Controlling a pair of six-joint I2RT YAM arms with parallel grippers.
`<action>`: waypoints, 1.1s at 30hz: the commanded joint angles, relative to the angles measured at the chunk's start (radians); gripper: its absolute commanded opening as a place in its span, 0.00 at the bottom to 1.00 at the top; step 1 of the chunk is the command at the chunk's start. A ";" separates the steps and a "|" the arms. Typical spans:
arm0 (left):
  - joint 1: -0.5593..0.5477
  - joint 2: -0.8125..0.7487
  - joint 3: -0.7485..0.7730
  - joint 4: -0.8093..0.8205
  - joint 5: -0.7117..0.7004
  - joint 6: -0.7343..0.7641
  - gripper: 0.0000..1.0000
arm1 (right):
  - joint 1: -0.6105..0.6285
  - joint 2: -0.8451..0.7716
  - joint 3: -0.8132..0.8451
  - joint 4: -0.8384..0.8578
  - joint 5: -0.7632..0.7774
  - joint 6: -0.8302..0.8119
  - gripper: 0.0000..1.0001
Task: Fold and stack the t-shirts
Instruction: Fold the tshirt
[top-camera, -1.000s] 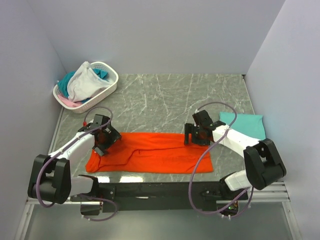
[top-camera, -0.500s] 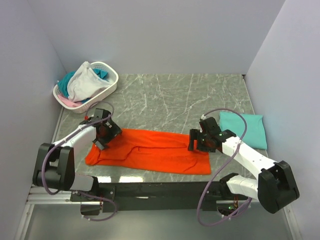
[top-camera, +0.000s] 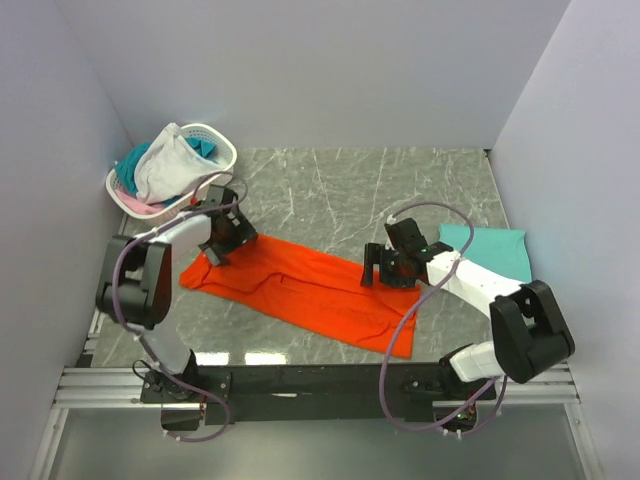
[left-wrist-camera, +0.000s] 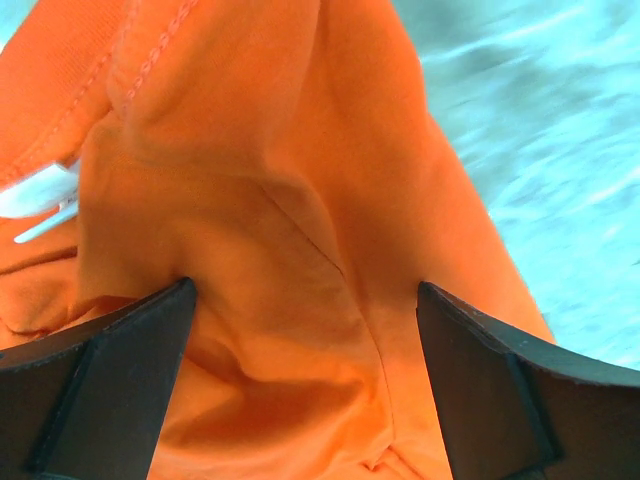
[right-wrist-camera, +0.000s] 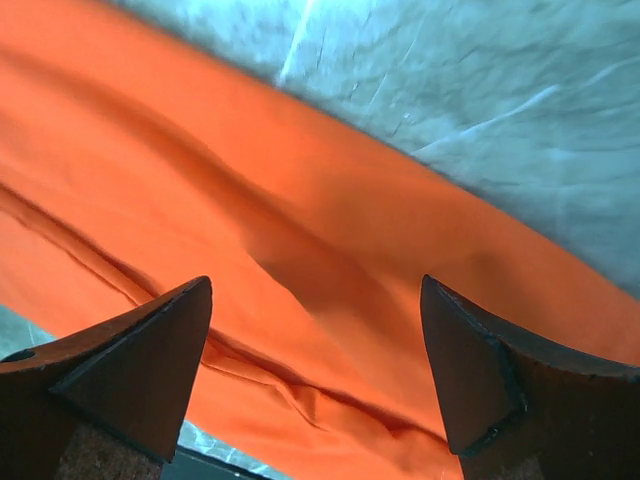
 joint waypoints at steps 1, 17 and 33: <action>-0.064 0.182 0.083 0.045 0.023 0.028 0.99 | 0.002 0.020 -0.012 0.055 -0.072 0.004 0.91; -0.237 0.854 1.143 -0.160 0.172 0.051 0.99 | 0.261 -0.249 -0.268 -0.086 -0.161 0.113 0.93; -0.266 1.106 1.345 0.415 0.408 -0.243 0.99 | 0.486 -0.162 -0.190 -0.033 -0.183 0.123 0.94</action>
